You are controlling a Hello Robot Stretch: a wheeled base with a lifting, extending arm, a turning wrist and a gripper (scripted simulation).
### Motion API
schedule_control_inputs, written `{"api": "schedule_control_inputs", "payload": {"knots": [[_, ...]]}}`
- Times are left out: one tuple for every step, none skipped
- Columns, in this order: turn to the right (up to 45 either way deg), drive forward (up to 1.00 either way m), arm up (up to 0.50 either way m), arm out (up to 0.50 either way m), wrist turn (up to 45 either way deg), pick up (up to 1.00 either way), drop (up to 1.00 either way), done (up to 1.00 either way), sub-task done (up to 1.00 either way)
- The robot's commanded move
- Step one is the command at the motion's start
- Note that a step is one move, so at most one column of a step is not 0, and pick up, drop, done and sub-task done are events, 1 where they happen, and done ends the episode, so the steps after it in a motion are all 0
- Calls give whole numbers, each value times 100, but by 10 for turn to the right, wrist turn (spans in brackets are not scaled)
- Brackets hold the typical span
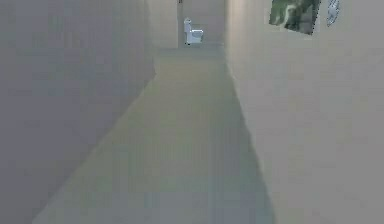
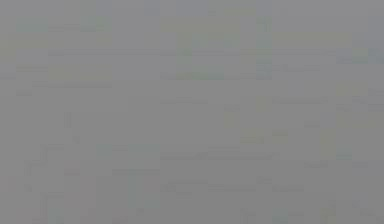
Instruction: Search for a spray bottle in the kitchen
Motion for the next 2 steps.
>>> {"api": "schedule_control_inputs", "payload": {"knots": [[0, 100, 0, 0, 0, 0, 0, 0, 0], [0, 100, 0, 0, 0, 0, 0, 0, 0]]}}
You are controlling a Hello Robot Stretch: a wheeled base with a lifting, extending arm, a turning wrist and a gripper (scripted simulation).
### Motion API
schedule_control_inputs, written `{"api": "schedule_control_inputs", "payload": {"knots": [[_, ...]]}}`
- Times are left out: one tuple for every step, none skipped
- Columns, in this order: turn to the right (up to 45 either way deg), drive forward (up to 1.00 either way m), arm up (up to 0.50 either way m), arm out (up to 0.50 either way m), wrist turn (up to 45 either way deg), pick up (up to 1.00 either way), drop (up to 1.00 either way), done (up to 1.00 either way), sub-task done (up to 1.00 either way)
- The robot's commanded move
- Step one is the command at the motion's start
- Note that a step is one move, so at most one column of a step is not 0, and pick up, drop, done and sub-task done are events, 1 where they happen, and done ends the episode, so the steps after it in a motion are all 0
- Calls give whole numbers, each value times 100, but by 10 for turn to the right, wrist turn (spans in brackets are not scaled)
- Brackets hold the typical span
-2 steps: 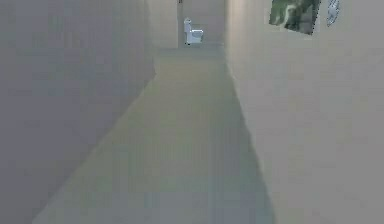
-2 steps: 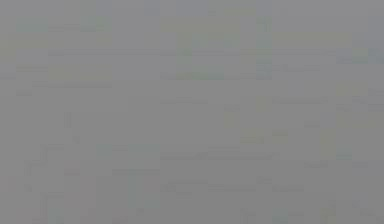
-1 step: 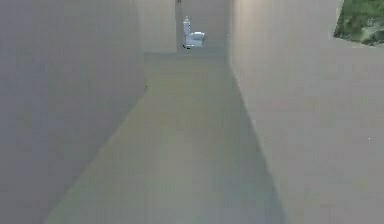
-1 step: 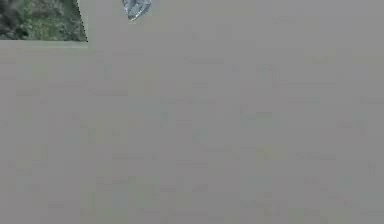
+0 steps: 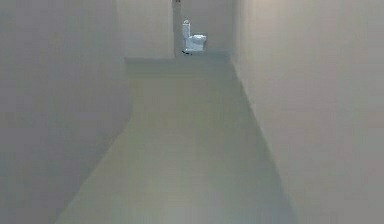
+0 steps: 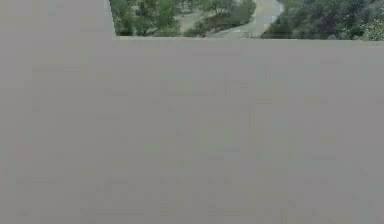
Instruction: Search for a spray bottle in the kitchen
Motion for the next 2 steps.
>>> {"api": "schedule_control_inputs", "payload": {"knots": [[-30, 0, 0, 0, 0, 0, 0, 0, 0], [0, 100, 0, 0, 0, 0, 0, 0, 0]]}}
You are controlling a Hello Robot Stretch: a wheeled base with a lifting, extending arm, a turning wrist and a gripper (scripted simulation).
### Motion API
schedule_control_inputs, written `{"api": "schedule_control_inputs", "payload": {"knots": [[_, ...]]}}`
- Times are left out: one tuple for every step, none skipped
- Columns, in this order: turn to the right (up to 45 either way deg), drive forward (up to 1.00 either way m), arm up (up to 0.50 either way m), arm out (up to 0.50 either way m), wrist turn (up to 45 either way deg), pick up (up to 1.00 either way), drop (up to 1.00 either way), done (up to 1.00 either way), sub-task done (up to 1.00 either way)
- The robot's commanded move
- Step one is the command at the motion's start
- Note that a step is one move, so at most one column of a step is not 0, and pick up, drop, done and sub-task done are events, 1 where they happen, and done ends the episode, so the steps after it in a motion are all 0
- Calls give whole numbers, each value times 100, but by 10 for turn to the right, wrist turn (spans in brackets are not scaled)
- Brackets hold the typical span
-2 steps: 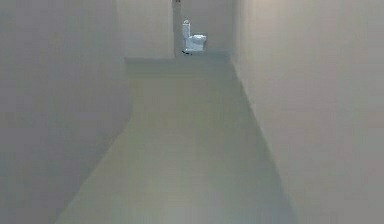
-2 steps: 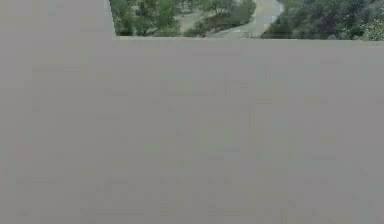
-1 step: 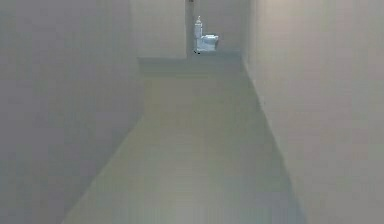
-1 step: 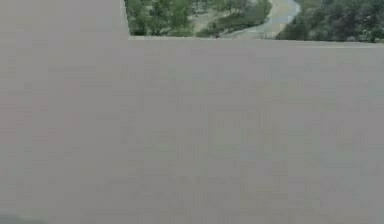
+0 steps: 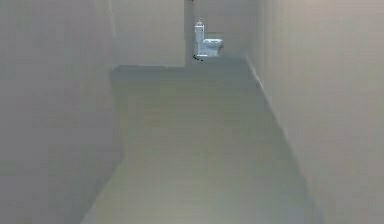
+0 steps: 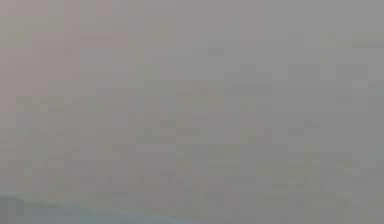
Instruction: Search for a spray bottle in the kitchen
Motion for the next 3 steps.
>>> {"api": "schedule_control_inputs", "payload": {"knots": [[0, 100, 0, 0, 0, 0, 0, 0, 0], [0, 80, 0, 0, 0, 0, 0, 0, 0], [-450, 0, 0, 0, 0, 0, 0, 0, 0]]}}
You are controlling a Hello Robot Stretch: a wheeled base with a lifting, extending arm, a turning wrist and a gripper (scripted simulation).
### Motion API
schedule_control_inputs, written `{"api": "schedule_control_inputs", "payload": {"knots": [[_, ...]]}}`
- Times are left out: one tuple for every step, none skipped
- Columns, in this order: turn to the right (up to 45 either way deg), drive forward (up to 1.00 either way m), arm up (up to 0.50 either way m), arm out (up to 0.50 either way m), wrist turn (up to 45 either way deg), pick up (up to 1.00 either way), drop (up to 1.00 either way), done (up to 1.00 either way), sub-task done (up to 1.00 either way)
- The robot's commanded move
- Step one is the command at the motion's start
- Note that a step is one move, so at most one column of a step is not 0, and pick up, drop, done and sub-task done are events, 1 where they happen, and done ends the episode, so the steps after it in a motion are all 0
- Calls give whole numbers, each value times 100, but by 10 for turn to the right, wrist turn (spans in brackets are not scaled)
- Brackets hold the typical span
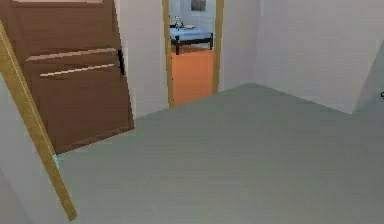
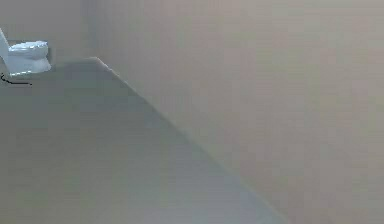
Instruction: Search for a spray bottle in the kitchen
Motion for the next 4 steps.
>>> {"api": "schedule_control_inputs", "payload": {"knots": [[-210, 0, 0, 0, 0, 0, 0, 0, 0], [0, 100, 0, 0, 0, 0, 0, 0, 0], [-90, 0, 0, 0, 0, 0, 0, 0, 0], [0, 25, 0, 0, 0, 0, 0, 0, 0]]}}
